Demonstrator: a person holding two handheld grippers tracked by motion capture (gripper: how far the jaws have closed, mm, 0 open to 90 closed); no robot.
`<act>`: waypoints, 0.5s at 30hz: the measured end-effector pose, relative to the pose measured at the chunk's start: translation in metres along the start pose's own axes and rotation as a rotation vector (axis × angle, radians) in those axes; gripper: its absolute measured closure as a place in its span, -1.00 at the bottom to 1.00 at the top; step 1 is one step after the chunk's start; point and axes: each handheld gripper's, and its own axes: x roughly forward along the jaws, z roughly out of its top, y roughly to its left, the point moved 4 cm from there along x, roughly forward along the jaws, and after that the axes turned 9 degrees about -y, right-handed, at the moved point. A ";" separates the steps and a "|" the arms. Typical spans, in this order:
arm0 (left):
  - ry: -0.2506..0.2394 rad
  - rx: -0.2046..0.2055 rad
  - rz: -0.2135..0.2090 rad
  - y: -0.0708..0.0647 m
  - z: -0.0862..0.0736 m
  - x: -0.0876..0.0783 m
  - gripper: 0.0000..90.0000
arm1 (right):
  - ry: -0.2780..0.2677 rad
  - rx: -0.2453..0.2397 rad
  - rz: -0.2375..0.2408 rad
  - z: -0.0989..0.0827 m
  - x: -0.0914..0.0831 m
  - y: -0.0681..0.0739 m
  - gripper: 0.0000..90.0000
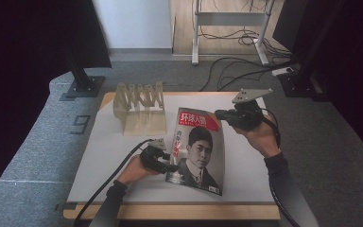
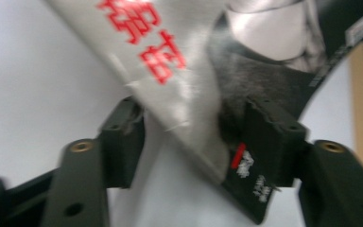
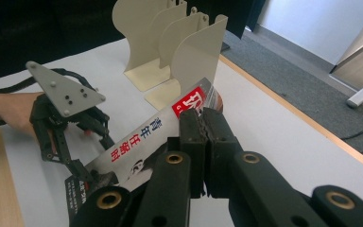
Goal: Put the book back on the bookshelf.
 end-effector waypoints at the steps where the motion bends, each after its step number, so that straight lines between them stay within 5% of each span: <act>1: 0.002 -0.004 -0.005 0.000 0.000 0.000 0.03 | -0.002 0.000 0.001 0.000 0.000 0.000 0.93; 10: -0.015 -0.013 -0.075 -0.004 0.007 -0.012 0.60 | -0.007 -0.017 0.003 0.006 -0.003 0.000 0.93; 15: -0.036 0.055 -0.009 -0.011 0.014 -0.019 0.73 | -0.015 -0.031 -0.021 0.012 -0.006 -0.002 0.93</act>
